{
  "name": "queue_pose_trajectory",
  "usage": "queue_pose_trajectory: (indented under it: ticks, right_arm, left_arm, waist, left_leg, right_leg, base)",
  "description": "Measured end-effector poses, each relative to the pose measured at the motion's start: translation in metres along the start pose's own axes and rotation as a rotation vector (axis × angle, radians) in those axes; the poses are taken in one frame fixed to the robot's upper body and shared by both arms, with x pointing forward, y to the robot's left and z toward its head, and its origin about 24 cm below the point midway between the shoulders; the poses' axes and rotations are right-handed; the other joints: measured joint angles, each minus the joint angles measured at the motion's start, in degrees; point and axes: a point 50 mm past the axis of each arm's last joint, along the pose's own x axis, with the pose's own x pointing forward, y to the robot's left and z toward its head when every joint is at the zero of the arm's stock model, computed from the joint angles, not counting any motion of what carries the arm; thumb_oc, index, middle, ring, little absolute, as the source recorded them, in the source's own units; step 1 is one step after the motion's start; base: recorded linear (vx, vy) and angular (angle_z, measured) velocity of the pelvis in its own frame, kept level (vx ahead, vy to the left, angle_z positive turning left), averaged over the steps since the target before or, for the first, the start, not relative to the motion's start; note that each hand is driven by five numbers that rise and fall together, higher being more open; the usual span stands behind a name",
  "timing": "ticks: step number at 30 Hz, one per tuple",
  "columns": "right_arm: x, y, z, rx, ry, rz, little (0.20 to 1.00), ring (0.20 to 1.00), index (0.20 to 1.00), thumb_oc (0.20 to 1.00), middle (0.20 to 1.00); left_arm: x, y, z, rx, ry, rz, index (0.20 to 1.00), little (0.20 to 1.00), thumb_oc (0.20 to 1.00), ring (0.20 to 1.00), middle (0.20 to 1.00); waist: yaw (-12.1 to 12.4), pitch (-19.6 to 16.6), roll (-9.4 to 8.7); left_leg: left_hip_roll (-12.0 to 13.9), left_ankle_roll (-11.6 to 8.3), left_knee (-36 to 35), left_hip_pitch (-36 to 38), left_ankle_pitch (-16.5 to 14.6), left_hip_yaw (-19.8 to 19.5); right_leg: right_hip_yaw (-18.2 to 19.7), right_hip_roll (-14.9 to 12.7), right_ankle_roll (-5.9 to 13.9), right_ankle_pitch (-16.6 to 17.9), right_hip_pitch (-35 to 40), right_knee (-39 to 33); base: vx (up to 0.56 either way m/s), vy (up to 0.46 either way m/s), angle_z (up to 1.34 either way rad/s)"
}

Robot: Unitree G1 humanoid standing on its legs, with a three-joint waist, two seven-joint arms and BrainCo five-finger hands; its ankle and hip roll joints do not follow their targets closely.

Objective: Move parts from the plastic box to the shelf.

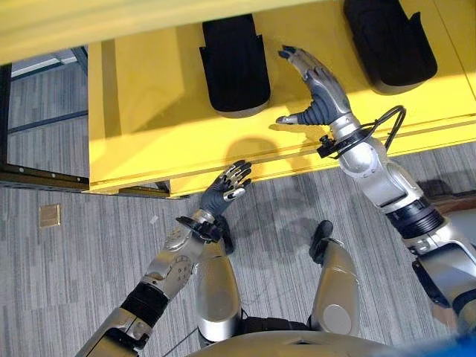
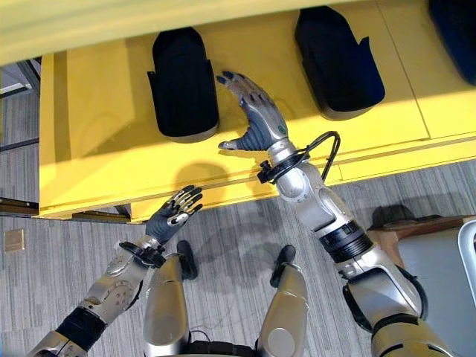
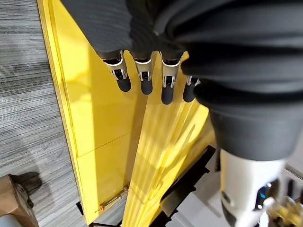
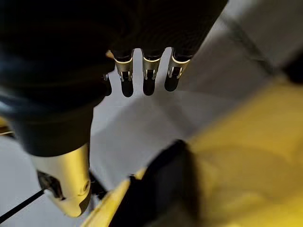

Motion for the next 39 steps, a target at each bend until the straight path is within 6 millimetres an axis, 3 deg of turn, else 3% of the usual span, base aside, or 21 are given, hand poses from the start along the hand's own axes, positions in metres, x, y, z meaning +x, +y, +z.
queue_pose_trajectory:
  ticks: [6, 21, 31, 39]
  right_arm:
    - [0.003, 0.006, 0.025, -0.105, -0.119, 0.13, 1.0, 1.0, 1.0, 1.0, 1.0]
    - [0.003, 0.043, 0.015, -0.213, 0.018, 0.396, 1.0, 1.0, 1.0, 1.0, 1.0]
    - [0.006, 0.06, 0.003, -0.3, 0.095, 0.399, 1.0, 1.0, 1.0, 1.0, 1.0]
    - [0.01, 0.053, 0.005, -0.413, 0.043, 0.271, 1.0, 1.0, 1.0, 1.0, 1.0]
  left_arm:
    - [-0.003, 0.002, 0.0, -0.013, -0.004, -0.005, 1.0, 1.0, 1.0, 1.0, 1.0]
    - [-0.003, 0.001, 0.0, -0.016, 0.001, -0.02, 1.0, 1.0, 1.0, 1.0, 1.0]
    - [0.0, 0.0, 0.0, -0.018, 0.01, -0.021, 1.0, 1.0, 1.0, 1.0, 1.0]
    - [0.001, 0.0, 0.0, -0.018, 0.007, -0.004, 1.0, 1.0, 1.0, 1.0, 1.0]
  waist:
    - [0.3, 0.2, 0.39]
    - [1.8, 0.2, 0.38]
    - [3.4, 0.2, 0.39]
    - [3.6, 0.2, 0.39]
  left_leg:
    - [0.0, -0.04, -0.1, -0.1, 0.2, 0.0]
    - [-0.1, -0.23, -0.7, -0.2, 0.6, -0.5]
    - [-0.1, -0.33, -0.6, -0.3, 0.7, -1.0]
    - [-0.6, -0.47, -0.4, -1.8, 0.8, -2.1]
  right_leg:
    - [0.0, -0.1, -0.19, -0.2, -0.5, 0.6]
    - [-0.6, -0.4, -0.51, -1.0, -0.5, 1.4]
    - [-1.1, -0.8, -0.5, -2.1, -0.7, 2.5]
    - [-1.9, -1.3, -0.71, -2.7, -1.6, 3.5]
  base:
    - [0.0, 0.0, 0.0]
    - [0.0, 0.002, 0.01]
    - [0.01, 0.008, 0.03]
    - [0.01, 0.03, 0.06]
